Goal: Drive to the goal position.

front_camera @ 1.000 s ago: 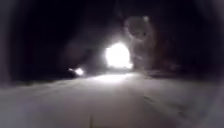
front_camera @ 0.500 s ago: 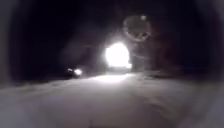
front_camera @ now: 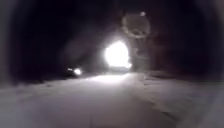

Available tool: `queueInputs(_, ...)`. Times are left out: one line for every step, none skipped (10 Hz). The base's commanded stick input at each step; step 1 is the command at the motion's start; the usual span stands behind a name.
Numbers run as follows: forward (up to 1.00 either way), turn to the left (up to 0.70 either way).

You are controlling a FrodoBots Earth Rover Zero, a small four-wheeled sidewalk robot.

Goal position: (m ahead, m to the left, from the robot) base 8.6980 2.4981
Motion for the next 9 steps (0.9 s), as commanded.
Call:
queueInputs(1.00, 0.00)
queueInputs(1.00, 0.00)
queueInputs(1.00, 0.02)
queueInputs(1.00, 0.04)
queueInputs(1.00, 0.26)
queueInputs(1.00, 0.00)
queueInputs(1.00, 0.00)
queueInputs(1.00, 0.00)
queueInputs(1.00, 0.00)
